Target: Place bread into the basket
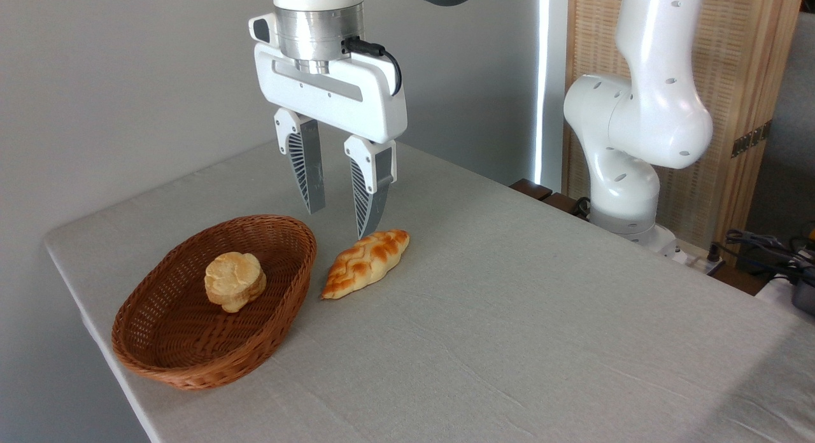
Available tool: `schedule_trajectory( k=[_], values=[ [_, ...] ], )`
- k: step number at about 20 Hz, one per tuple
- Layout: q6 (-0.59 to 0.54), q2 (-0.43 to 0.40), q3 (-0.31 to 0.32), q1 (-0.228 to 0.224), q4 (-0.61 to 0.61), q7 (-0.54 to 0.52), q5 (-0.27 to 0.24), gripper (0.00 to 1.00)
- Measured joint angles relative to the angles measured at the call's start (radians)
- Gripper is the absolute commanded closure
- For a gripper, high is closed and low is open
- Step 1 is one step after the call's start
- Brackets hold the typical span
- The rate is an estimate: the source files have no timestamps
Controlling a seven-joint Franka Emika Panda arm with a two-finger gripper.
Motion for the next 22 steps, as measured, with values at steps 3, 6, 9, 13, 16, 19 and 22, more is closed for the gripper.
schedule_trajectory(
  k=[3, 6, 9, 13, 16, 19, 22],
  values=[
    [0.0, 0.0, -0.001, 0.0, 0.0, 0.0, 0.0, 0.0],
    [0.0, 0.0, -0.004, 0.0, 0.0, 0.0, 0.0, 0.0],
    [0.0, 0.0, -0.004, 0.0, 0.0, 0.0, 0.0, 0.0],
    [0.0, 0.0, -0.004, -0.001, 0.0, 0.0, 0.0, 0.0],
    [-0.001, 0.0, -0.006, -0.003, 0.0, 0.0, 0.0, 0.0],
    [-0.017, 0.001, -0.007, -0.005, 0.0, 0.0, 0.0, 0.0],
    [-0.042, 0.008, -0.022, -0.011, 0.0, 0.0, 0.0, 0.0]
  ],
)
